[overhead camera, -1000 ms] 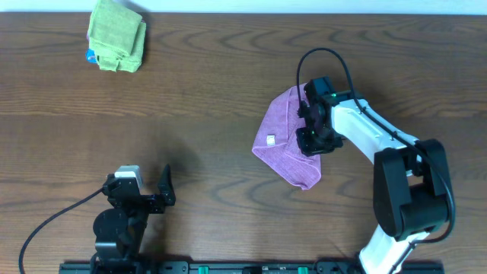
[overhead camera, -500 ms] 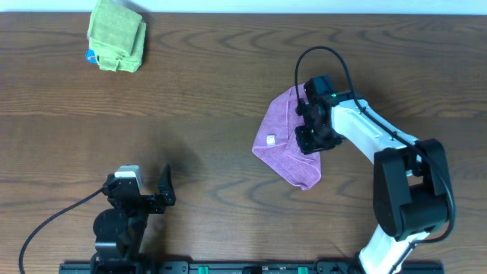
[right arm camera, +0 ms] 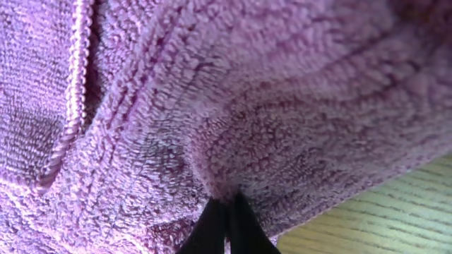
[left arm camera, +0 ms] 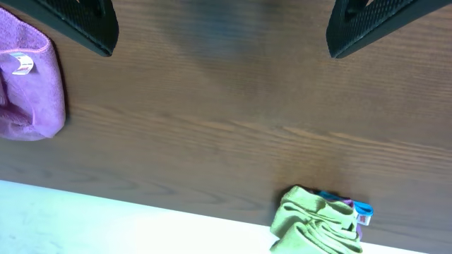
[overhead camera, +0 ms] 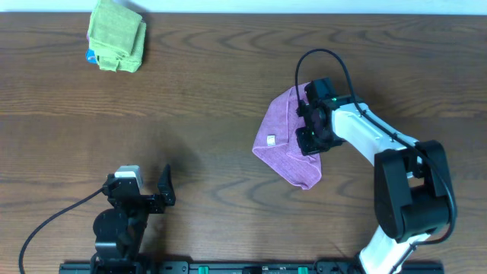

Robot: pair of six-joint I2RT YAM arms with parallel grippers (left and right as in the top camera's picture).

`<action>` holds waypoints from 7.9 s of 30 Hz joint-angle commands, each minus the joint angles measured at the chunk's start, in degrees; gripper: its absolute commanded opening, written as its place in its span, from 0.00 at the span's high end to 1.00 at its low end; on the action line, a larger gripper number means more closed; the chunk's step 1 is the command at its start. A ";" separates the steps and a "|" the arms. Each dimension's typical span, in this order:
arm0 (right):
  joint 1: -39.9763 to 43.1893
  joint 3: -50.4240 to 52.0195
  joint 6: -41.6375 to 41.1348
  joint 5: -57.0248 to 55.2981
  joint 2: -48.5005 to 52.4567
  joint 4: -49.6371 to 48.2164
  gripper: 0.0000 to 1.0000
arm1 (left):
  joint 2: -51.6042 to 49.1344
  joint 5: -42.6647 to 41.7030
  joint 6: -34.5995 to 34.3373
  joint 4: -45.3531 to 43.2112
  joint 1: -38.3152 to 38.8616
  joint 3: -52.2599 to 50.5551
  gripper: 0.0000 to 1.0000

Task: Fold the cloth

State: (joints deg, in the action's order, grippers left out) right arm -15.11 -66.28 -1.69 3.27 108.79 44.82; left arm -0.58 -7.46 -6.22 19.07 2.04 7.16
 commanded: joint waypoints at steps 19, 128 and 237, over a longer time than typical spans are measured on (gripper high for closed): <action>0.09 -12.11 -4.83 -7.98 0.50 18.93 0.98 | 0.33 0.42 -0.63 0.35 0.13 -1.27 0.05; -8.63 -4.57 11.65 -6.32 1.95 6.99 0.57 | 0.33 0.42 -0.63 0.35 0.13 -1.27 0.05; -0.20 8.76 -5.11 8.17 -35.50 16.20 0.01 | 0.33 -14.23 -28.50 -7.34 0.15 -1.33 0.05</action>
State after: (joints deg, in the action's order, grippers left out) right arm -15.64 -57.56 -6.11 10.74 73.76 61.17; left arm -0.58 -18.96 -28.91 12.10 2.04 6.09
